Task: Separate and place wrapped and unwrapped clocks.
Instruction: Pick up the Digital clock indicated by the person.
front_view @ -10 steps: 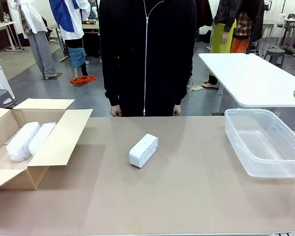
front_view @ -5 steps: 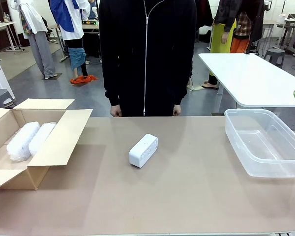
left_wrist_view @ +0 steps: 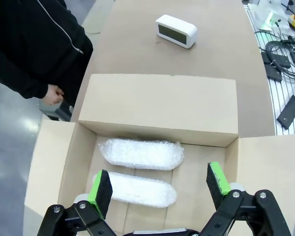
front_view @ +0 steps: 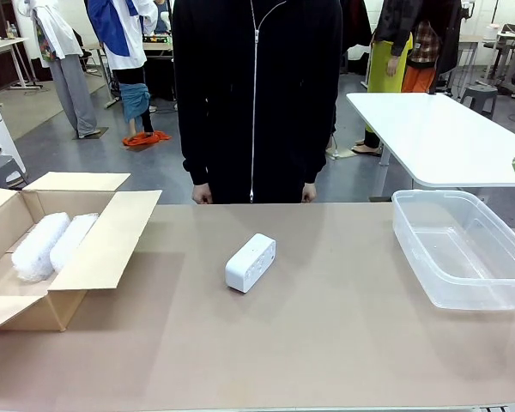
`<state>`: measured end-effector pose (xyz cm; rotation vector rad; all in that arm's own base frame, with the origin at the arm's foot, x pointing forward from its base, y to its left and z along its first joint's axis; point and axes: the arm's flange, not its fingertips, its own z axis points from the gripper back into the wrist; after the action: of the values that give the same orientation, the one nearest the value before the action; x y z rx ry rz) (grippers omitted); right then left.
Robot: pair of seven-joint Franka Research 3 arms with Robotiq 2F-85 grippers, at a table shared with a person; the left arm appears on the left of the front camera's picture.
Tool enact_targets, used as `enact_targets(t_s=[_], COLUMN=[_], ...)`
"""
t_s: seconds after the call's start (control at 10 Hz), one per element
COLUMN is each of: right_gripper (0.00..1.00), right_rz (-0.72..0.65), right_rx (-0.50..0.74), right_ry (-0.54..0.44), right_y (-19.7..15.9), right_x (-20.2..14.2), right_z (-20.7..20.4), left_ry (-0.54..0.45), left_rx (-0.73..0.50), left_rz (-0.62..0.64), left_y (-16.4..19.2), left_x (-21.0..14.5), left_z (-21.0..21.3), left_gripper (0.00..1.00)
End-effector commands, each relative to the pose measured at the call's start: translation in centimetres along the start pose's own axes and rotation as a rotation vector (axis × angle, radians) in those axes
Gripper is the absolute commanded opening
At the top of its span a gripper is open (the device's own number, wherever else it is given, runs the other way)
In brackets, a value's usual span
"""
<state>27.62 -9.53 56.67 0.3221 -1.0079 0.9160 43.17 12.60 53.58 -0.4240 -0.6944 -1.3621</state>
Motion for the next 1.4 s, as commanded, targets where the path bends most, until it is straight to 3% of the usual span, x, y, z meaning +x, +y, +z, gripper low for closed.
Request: enact_targets(t_s=[0.0,0.4,1.3], right_gripper=[1.00,1.00,1.00], right_rz=[0.008,0.008,0.008], right_rx=[0.020,0.020,0.020], right_ry=[-0.025,-0.025,-0.025], right_y=[-0.1,-0.1,-0.1], right_x=[0.0,0.0,0.0], right_z=[-0.3,-0.3,-0.3], left_ry=[-0.021,0.035,0.020], left_rx=[-0.002,-0.008,-0.022], left_rz=[-0.034,-0.006,-0.017], left_y=[-0.8,-0.9,-0.3], left_x=[0.3,2.2,1.3], left_z=[-0.6,-2.2,-1.4], left_gripper=[1.00,1.00,1.00])
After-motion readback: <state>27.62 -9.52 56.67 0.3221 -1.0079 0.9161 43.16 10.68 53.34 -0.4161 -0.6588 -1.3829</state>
